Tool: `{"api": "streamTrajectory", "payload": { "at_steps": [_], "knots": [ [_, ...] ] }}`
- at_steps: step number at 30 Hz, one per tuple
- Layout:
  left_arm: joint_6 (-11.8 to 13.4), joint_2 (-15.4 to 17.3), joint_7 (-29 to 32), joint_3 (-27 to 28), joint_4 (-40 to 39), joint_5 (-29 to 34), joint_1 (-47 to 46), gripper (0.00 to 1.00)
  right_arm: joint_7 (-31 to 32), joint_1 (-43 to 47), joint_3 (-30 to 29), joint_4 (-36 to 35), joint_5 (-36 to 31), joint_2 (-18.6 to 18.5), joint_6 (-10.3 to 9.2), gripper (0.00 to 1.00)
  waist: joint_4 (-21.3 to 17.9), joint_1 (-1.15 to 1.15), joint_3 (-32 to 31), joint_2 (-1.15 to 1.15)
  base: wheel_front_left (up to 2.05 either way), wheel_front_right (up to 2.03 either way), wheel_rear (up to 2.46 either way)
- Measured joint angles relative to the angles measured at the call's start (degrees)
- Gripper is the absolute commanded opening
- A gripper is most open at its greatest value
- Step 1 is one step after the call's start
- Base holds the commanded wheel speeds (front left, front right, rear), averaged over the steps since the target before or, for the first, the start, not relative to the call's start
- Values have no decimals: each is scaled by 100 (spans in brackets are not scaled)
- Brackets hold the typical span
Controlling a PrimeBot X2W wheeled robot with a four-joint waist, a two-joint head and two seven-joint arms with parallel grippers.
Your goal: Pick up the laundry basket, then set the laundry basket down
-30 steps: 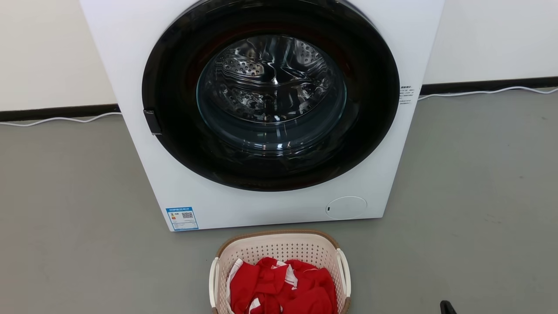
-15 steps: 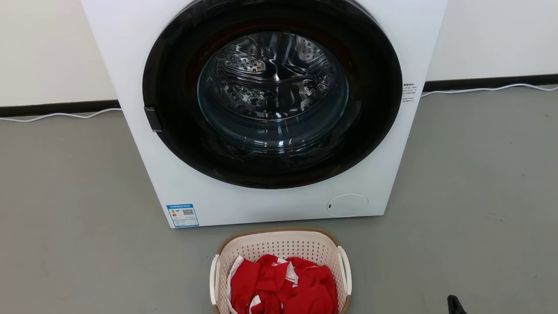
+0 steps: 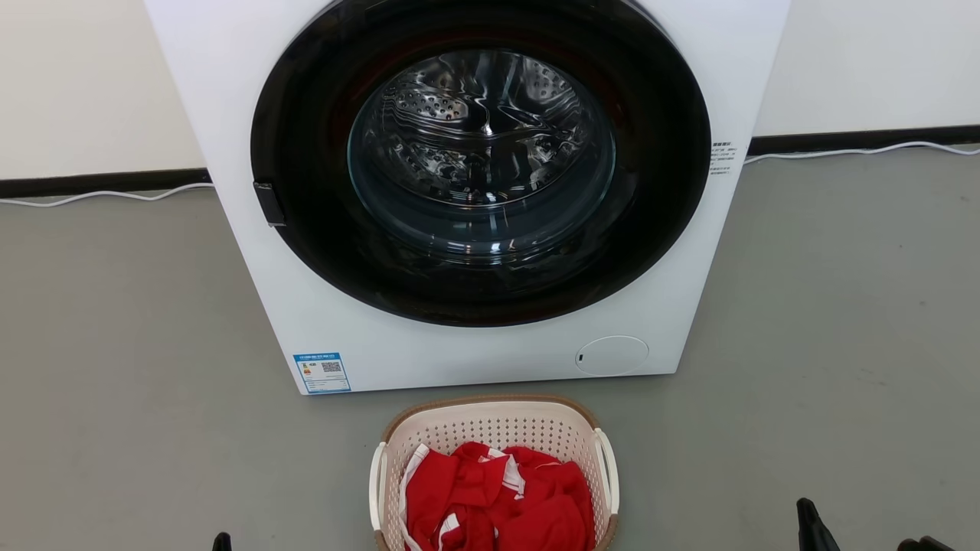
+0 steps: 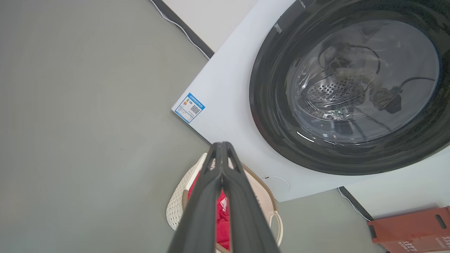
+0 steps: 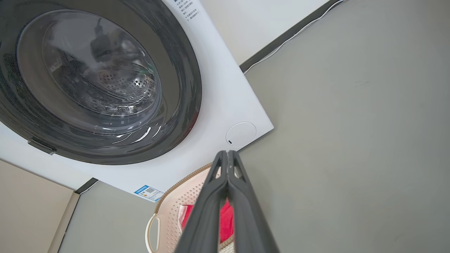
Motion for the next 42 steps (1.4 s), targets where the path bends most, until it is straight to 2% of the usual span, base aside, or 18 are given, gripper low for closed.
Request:
{"api": "streamTrajectory", "payload": {
  "at_steps": [42],
  "knots": [
    [0, 43, 675, 156, -216, -2320, -392, 0, 687, -355, -276, -203, 2862, -41, -11, 0, 59, 0, 170, 0, 0, 0, 0]
  ]
}}
